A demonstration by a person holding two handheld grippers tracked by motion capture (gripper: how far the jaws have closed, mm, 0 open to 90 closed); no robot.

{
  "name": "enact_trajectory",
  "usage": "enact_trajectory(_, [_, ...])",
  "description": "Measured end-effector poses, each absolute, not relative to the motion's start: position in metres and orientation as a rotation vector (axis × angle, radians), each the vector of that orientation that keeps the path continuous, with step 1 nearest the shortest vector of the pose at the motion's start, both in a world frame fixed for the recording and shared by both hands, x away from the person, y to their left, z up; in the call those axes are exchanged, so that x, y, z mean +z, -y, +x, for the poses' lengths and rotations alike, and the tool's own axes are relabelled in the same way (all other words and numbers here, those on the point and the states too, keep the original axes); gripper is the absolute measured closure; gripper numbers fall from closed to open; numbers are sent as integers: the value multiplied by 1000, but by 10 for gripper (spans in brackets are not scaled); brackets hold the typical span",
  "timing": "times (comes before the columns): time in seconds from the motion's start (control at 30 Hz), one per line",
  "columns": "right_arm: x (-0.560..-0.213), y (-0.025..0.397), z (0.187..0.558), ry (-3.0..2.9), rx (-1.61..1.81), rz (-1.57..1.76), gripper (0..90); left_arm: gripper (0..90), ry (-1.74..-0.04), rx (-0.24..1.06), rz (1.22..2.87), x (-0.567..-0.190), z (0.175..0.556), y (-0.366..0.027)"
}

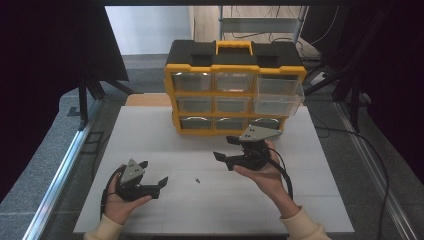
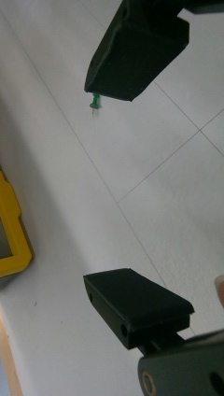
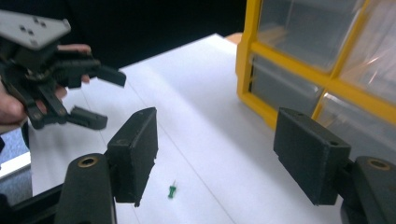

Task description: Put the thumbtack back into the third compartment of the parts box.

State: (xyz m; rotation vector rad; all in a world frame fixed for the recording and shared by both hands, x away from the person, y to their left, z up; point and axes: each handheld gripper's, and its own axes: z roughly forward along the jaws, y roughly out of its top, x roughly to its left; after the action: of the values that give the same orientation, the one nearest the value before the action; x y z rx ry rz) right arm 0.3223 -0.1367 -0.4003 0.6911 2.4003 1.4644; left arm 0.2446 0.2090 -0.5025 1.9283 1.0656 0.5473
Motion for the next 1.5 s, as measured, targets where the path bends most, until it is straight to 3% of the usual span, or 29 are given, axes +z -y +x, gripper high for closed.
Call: enact_trajectory(1.5, [-517, 56, 328, -2694, 1043, 700, 312, 96, -1059, 542, 1945, -502, 245, -209])
